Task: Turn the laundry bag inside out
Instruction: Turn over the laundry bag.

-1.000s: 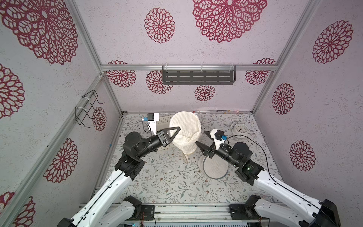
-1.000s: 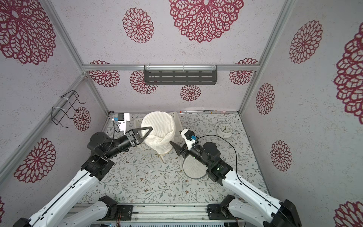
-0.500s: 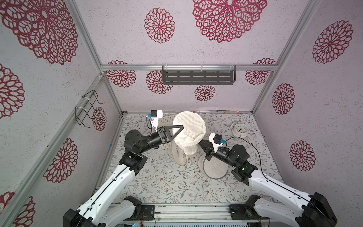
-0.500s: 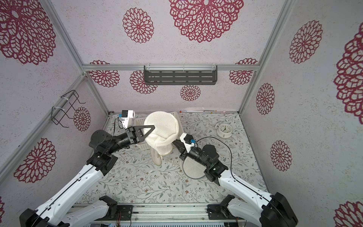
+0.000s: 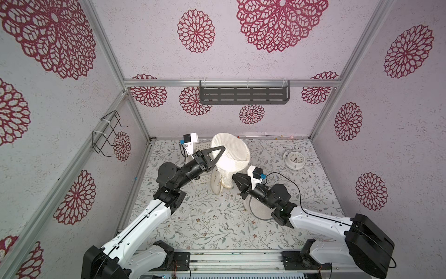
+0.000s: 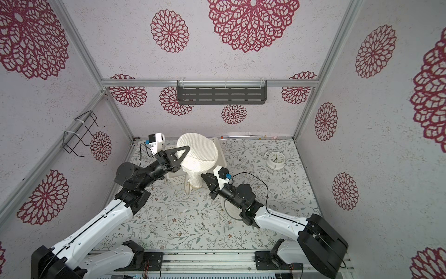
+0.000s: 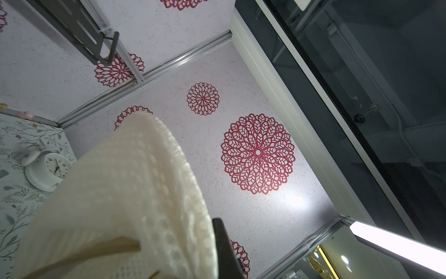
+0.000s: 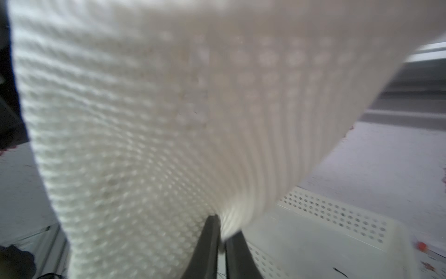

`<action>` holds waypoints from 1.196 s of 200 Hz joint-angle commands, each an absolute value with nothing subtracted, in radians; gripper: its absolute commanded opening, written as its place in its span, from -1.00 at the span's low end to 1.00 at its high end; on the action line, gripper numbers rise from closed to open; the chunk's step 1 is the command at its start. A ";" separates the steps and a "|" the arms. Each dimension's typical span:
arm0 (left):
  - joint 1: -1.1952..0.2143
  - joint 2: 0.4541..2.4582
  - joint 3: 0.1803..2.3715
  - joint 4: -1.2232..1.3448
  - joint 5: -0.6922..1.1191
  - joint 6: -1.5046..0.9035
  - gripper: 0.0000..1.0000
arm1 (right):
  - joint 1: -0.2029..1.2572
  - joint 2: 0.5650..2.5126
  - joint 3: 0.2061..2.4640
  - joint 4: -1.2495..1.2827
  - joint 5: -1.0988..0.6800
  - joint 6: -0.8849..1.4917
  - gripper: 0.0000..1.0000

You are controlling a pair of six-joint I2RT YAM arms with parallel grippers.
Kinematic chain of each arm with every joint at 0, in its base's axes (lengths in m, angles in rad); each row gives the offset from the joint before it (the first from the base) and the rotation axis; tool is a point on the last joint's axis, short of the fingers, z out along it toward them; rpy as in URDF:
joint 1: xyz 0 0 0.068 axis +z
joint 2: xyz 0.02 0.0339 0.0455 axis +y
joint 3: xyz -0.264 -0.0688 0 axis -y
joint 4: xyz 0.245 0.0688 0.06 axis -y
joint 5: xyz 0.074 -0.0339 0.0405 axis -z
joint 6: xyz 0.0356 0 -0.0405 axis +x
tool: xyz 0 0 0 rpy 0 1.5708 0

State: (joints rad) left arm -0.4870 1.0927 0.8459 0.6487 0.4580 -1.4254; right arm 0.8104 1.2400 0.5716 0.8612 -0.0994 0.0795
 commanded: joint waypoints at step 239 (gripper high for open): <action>-0.478 1.070 1.009 0.032 0.455 -1.210 -1.00 | 0.870 1.138 0.731 0.650 0.093 -0.866 0.38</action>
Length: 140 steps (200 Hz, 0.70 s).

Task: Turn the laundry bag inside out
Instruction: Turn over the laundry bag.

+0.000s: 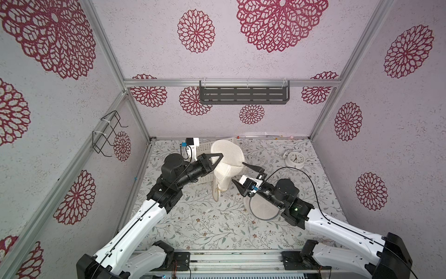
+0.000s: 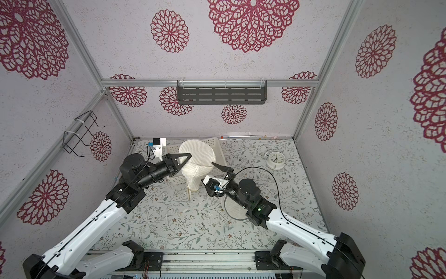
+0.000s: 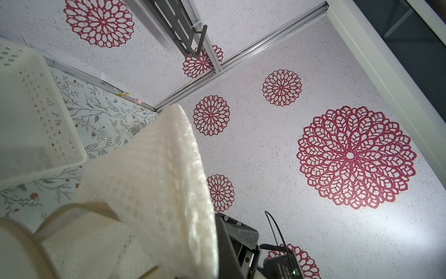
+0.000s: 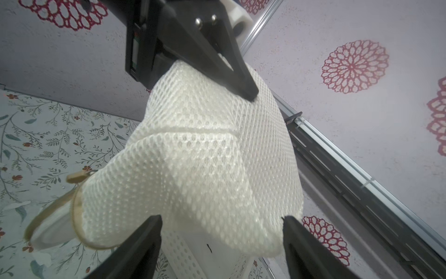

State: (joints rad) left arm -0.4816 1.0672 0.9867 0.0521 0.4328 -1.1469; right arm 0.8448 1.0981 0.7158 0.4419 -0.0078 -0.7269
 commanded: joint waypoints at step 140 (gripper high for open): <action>-0.479 0.681 0.968 -0.314 0.117 -0.375 0.55 | 0.753 1.111 0.693 0.589 -0.083 -0.571 -1.00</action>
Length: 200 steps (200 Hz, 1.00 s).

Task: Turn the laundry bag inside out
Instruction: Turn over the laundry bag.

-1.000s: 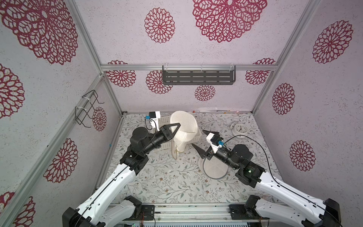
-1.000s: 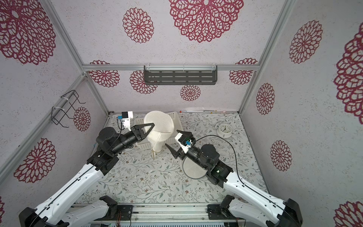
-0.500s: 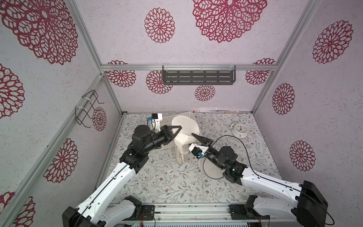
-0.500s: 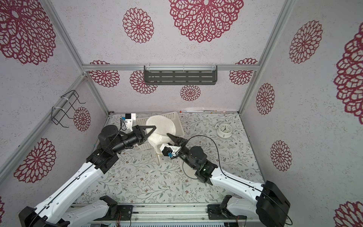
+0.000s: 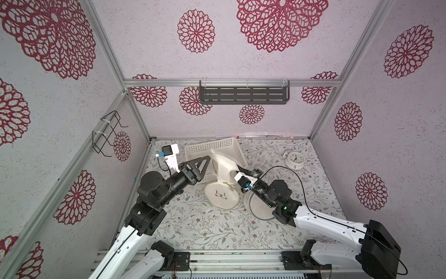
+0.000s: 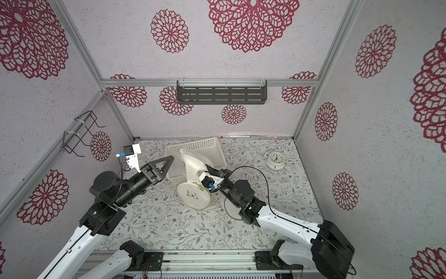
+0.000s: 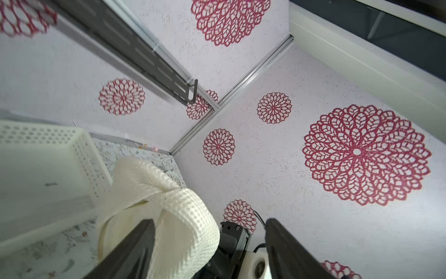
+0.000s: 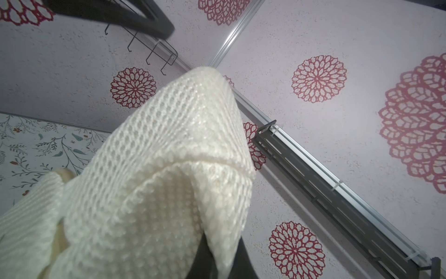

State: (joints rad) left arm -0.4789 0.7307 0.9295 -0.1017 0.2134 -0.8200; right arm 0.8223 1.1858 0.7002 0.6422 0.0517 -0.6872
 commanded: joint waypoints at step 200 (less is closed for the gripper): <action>-0.545 0.881 0.984 -0.457 0.567 0.536 0.27 | 0.650 0.977 0.719 0.362 -0.741 -0.640 -1.00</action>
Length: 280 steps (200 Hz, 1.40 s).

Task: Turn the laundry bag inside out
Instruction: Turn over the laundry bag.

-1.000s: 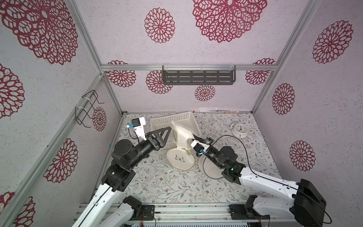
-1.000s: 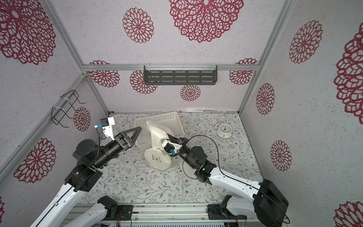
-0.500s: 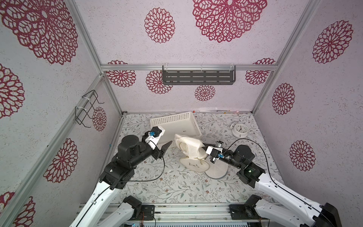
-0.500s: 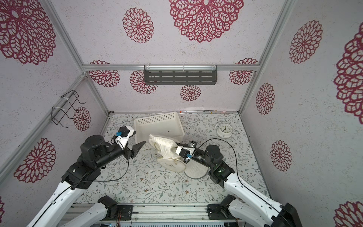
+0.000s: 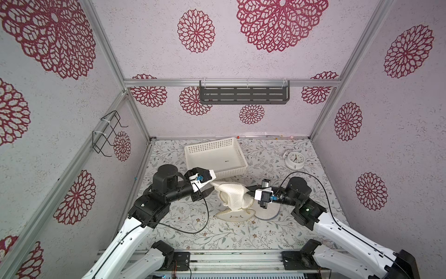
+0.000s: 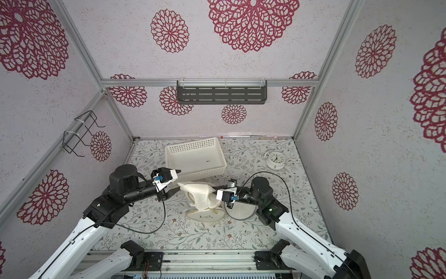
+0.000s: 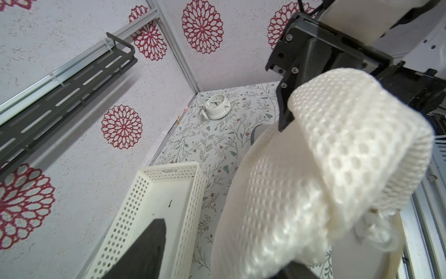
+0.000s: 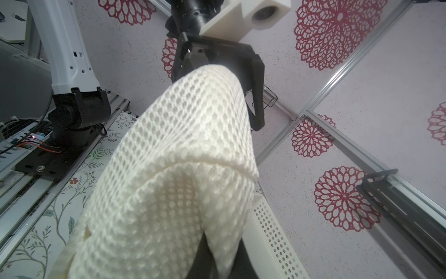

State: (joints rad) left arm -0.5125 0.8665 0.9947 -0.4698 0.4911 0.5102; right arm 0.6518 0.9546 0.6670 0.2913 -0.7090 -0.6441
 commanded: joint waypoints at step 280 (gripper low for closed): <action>-0.629 0.885 0.978 -0.213 -0.100 0.421 -1.00 | 0.892 1.037 0.692 0.390 -0.035 0.096 -1.00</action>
State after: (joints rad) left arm -0.6212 0.8970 0.9791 -0.3099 0.0013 0.4862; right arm 0.8703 1.0821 0.7780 0.2802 -0.0727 0.0528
